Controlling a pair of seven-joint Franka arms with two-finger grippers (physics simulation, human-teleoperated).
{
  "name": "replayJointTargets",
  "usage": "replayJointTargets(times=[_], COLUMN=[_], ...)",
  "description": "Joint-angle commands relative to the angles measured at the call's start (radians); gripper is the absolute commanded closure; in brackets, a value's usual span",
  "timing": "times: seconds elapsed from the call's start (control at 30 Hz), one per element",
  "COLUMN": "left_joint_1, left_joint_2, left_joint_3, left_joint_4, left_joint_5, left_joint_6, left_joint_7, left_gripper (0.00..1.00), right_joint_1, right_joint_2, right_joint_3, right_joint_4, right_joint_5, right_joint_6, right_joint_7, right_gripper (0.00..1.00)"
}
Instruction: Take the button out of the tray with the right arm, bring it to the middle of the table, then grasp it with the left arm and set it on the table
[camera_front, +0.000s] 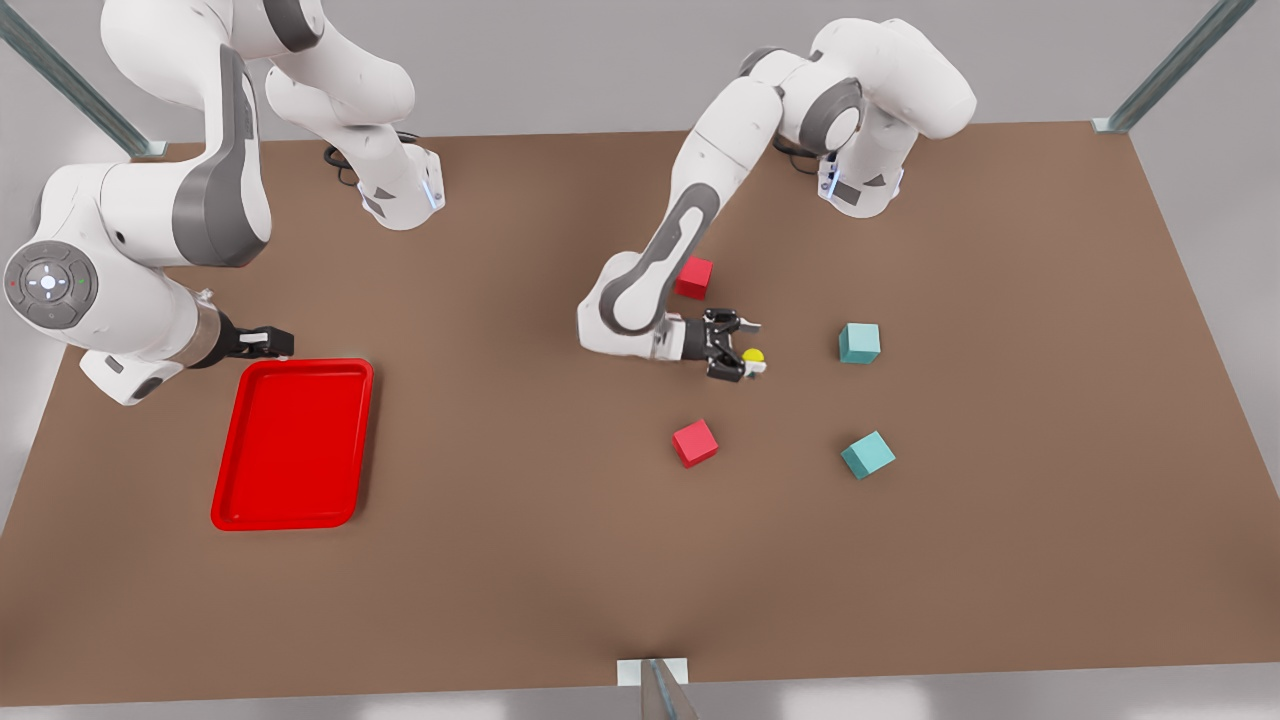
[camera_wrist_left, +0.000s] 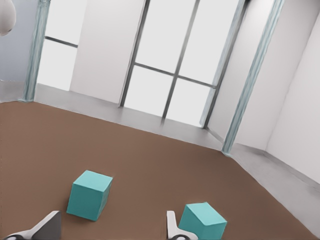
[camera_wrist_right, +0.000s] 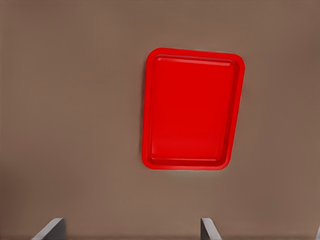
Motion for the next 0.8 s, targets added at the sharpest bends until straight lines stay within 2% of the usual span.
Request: replayJointTargets(times=[0.0,0.03,0.07,0.1,0.17,0.2,0.23,0.27,0.3,0.43,0.53,0.77], left_joint_1=[0.004,0.072,0.194,0.375,0.677,0.767,0.840,0.911,0.911,0.865,0.828,0.828], left_joint_2=[-0.048,-0.115,-0.238,-0.318,-0.321,-0.319,-0.399,-0.534,-0.689,-0.900,-0.960,-0.965], left_joint_3=[0.004,0.002,0.005,0.004,0.004,0.002,-0.028,-0.127,-0.154,-0.157,-0.147,-0.148], left_joint_4=[0.041,0.119,0.119,0.133,0.171,0.174,0.168,0.084,-0.025,-0.195,-0.231,-0.232], left_joint_5=[0.005,-0.082,-0.209,-0.343,-0.673,-0.701,-0.685,-0.621,-0.590,-0.587,-0.589,-0.589], left_joint_6=[-0.292,-0.266,-0.220,-0.183,-0.097,-0.062,0.005,0.085,0.173,0.289,0.283,0.279], left_joint_7=[1.756,2.105,2.383,2.610,2.812,2.966,2.997,2.987,2.963,2.796,2.808,2.802], left_gripper=[0.00,0.00,0.00,0.00,0.00,0.00,0.00,0.00,0.00,0.00,0.00,0.00], right_joint_1=[0.000,0.000,-0.003,-0.011,-0.005,0.000,0.002,0.006,0.023,0.052,0.068,0.064], right_joint_2=[-0.001,-0.001,-0.001,-0.001,-0.004,-0.004,-0.004,-0.006,-0.007,-0.012,-0.016,-0.016], right_joint_3=[0.000,0.000,-0.001,-0.001,-0.003,-0.001,-0.001,0.000,0.002,-0.003,-0.001,-0.001], right_joint_4=[0.000,0.000,0.000,0.005,0.023,0.023,0.023,0.023,0.025,0.025,0.025,0.025], right_joint_5=[-0.001,0.001,0.001,-0.005,-0.013,-0.028,-0.024,-0.022,-0.019,-0.018,0.040,0.037], right_joint_6=[-0.001,-0.001,0.002,0.008,0.053,0.100,0.122,0.122,0.122,0.111,0.108,0.105], right_joint_7=[0.000,0.000,0.000,0.000,0.005,0.009,0.009,0.009,0.009,0.005,0.103,0.095], right_gripper=[0.00,0.00,0.00,0.00,0.00,0.00,0.00,0.00,0.00,0.00,0.00,0.00])
